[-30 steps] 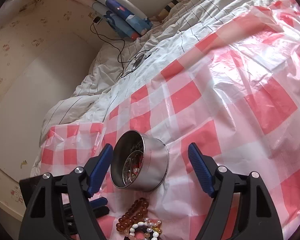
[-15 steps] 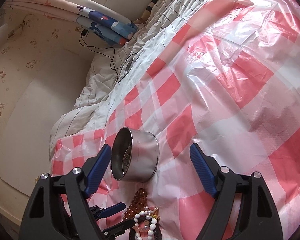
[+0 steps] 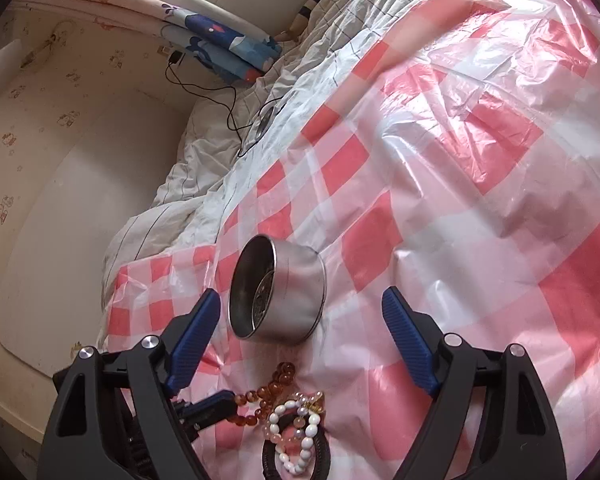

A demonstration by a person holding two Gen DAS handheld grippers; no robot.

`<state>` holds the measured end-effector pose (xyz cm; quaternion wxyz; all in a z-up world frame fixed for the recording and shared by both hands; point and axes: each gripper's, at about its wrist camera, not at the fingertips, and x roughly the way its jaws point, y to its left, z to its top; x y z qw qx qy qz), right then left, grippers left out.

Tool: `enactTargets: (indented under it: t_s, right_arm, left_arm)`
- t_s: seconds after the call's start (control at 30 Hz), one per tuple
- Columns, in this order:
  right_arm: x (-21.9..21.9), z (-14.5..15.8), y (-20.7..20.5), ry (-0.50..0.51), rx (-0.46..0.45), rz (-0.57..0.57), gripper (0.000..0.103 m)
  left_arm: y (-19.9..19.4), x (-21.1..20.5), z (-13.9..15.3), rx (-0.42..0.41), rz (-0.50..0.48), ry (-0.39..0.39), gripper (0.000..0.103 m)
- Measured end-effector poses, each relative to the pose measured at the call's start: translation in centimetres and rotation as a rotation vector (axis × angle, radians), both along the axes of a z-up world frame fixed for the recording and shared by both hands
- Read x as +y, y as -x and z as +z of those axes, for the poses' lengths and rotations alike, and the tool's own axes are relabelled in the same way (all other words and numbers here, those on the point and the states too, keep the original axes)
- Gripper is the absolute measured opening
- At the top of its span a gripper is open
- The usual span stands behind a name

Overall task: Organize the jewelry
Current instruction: 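Close the left gripper on the amber bead bracelet, then lift the amber bracelet with the left gripper while the right gripper grasps the pink bead bracelet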

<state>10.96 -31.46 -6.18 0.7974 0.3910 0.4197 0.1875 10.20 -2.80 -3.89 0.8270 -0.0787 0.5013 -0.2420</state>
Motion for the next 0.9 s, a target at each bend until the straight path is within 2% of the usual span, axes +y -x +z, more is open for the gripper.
enactTargets:
  t_s: [0.13,0.3,0.5,0.57,0.67,0.73,0.77,0.9]
  right_arm:
    - [1.7,0.5,2.0,0.027,-0.001,0.093,0.081]
    - [4.1,-0.3,3.6,-0.038,0.025,0.244,0.081]
    - [6.4,-1.3,2.5,0.052,0.078,0.323,0.08]
    - [7.5,-1.6,2.0,0.103,0.087,0.355,0.077]
    - [8.1,-2.3,0.8,0.133,0.105,0.37,0.065]
    - [8.0,-2.7,0.2,0.143,0.12,0.378,0.049]
    - [8.0,-2.8,0.1,0.151,0.124,0.383,0.046]
    - [8.5,-2.4,0.2,0.277,0.108,0.399,0.022]
  left_arm:
    - [-0.1,1.5,0.5,-0.007,0.053,0.015,0.01]
    - [-0.3,3.1,1.0,-0.013,0.107,0.053,0.01]
    - [-0.4,3.6,0.8,0.003,0.12,0.057,0.01]
    - [-0.4,3.6,0.8,0.004,0.119,0.059,0.011]
    - [-0.5,3.5,0.8,0.005,0.118,0.061,0.01]
    - [-0.5,3.5,0.7,0.008,0.118,0.059,0.011]
    - [-0.5,3.5,0.7,0.009,0.118,0.058,0.011]
    - [-0.7,3.4,0.6,0.017,0.122,0.059,0.011]
